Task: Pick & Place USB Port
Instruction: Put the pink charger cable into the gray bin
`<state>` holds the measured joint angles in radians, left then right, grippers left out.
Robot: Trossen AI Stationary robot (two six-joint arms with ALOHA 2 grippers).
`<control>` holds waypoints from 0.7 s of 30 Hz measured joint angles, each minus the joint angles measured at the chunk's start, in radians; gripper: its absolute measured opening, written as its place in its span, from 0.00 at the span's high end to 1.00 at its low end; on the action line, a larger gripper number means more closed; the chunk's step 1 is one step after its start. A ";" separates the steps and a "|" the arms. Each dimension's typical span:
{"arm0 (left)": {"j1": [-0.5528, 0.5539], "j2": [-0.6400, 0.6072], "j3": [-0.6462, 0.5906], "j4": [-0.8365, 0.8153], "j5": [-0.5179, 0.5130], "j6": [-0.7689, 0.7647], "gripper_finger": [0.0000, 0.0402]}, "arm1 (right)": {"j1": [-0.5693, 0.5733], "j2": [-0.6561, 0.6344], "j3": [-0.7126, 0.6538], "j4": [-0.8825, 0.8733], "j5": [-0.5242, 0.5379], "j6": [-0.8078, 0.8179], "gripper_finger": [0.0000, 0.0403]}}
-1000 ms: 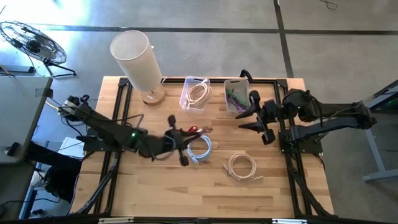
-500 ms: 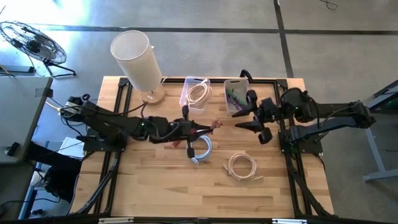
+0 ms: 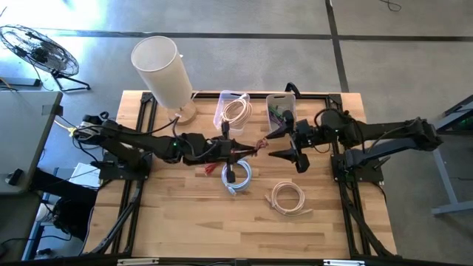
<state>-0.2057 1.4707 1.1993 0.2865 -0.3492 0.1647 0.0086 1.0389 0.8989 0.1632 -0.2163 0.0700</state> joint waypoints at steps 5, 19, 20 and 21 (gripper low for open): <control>0.004 0.017 0.001 0.000 0.004 0.001 0.99 | 0.000 0.034 0.002 0.048 -0.003 -0.004 0.40; 0.043 0.046 0.000 0.005 0.031 -0.016 0.99 | -0.002 0.088 0.016 0.067 -0.038 -0.044 0.41; 0.043 0.045 0.000 0.007 0.034 -0.017 0.99 | -0.002 0.089 0.016 0.070 -0.038 -0.051 0.41; 0.043 0.045 0.000 0.007 0.034 -0.017 0.99 | -0.002 0.089 0.016 0.073 -0.038 -0.062 0.42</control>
<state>-0.1623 1.5158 1.1988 0.2932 -0.3149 0.1478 0.0071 1.1278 0.9154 0.2358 -0.2539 0.0079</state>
